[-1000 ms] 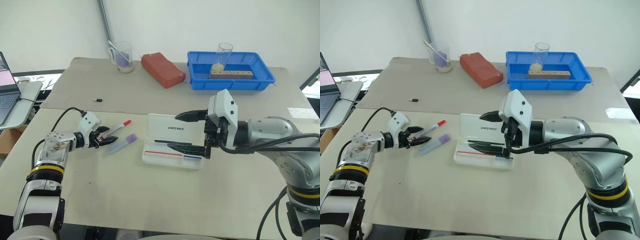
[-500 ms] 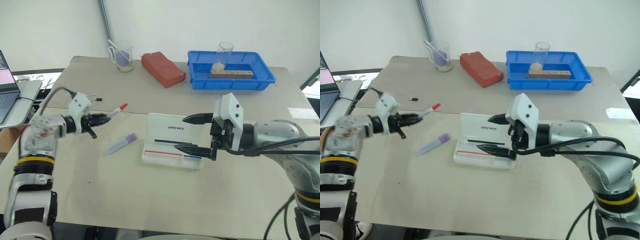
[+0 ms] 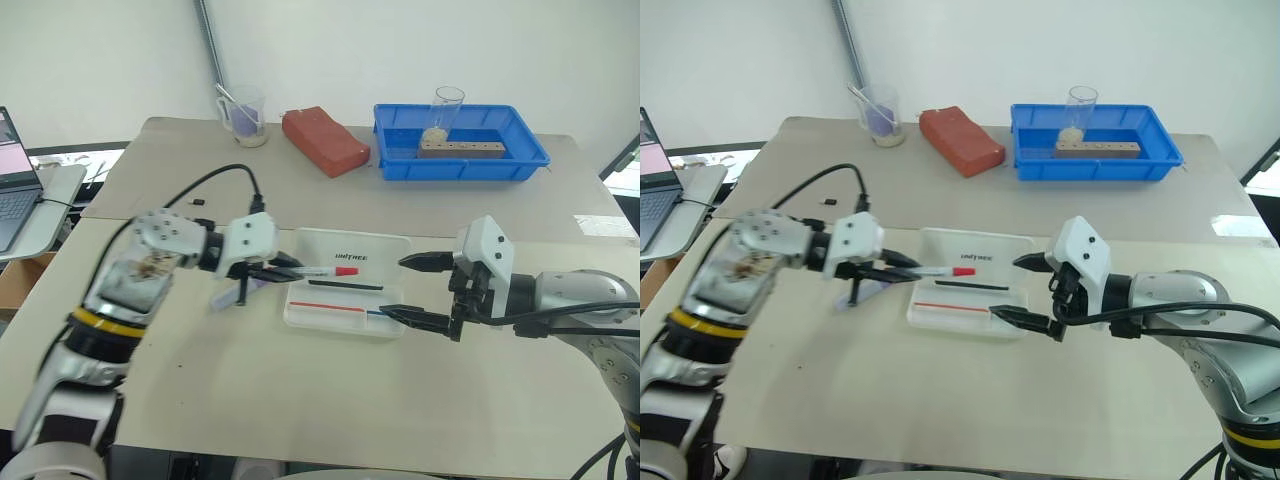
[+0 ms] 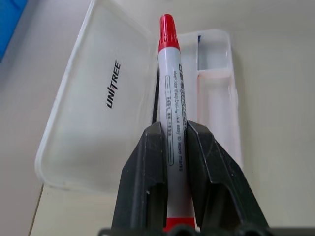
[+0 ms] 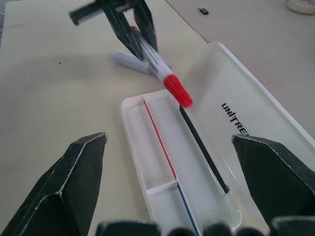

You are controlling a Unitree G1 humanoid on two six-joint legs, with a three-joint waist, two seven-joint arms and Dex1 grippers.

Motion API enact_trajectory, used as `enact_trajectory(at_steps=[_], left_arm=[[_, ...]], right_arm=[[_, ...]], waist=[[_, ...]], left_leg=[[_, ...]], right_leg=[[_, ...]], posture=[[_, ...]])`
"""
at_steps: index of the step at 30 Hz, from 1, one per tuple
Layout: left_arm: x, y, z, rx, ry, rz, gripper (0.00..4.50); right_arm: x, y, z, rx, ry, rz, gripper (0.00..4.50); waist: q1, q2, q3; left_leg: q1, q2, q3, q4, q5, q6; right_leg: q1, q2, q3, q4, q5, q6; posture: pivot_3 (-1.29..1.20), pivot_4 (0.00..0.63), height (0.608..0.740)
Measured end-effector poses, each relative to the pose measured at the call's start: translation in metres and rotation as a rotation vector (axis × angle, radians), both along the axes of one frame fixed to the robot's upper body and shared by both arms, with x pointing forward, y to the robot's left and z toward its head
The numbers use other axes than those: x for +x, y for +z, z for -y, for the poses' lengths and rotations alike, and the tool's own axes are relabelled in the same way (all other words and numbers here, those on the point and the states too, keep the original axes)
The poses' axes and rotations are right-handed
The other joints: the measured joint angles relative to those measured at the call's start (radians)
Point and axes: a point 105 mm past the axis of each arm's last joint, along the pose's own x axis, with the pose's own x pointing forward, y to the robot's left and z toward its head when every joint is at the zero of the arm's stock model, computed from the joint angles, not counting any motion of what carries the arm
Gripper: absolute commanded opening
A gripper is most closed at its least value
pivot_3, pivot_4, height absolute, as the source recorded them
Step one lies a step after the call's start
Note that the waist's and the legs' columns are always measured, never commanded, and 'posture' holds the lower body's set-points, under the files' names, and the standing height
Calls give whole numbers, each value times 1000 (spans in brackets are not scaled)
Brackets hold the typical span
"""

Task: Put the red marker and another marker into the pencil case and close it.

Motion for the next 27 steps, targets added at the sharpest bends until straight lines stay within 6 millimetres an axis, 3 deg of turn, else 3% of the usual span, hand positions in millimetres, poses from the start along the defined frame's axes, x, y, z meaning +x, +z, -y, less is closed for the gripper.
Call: enact_trajectory(at_steps=[5,13,20,27], left_arm=[[13,-26,20,-8,-9,-1,151],[18,-36,32,-15,-24,19,151],[7,-54,28,41,-52,-28,151],[6,-53,25,58,-55,-14,151]], right_arm=[[-2,-2,4,6,-39,6,4500],[-5,-7,5,7,-77,7,4500],[-9,-8,4,5,-75,11,4500],[-9,-8,4,6,-74,12,4500]], waist=[[-3,0,0],[-9,0,0],[-8,0,0],[-7,0,0]], left_leg=[[-3,0,-1,0,0,0],[-2,0,-2,0,0,0],[-2,0,-2,0,0,0],[-2,0,-2,0,0,0]], right_leg=[[-1,0,0,-1,0,0],[0,1,0,0,0,1],[0,1,0,0,0,1],[0,1,0,0,0,1]], posture=[[0,150,740],[0,150,740],[0,150,740],[0,150,740]])
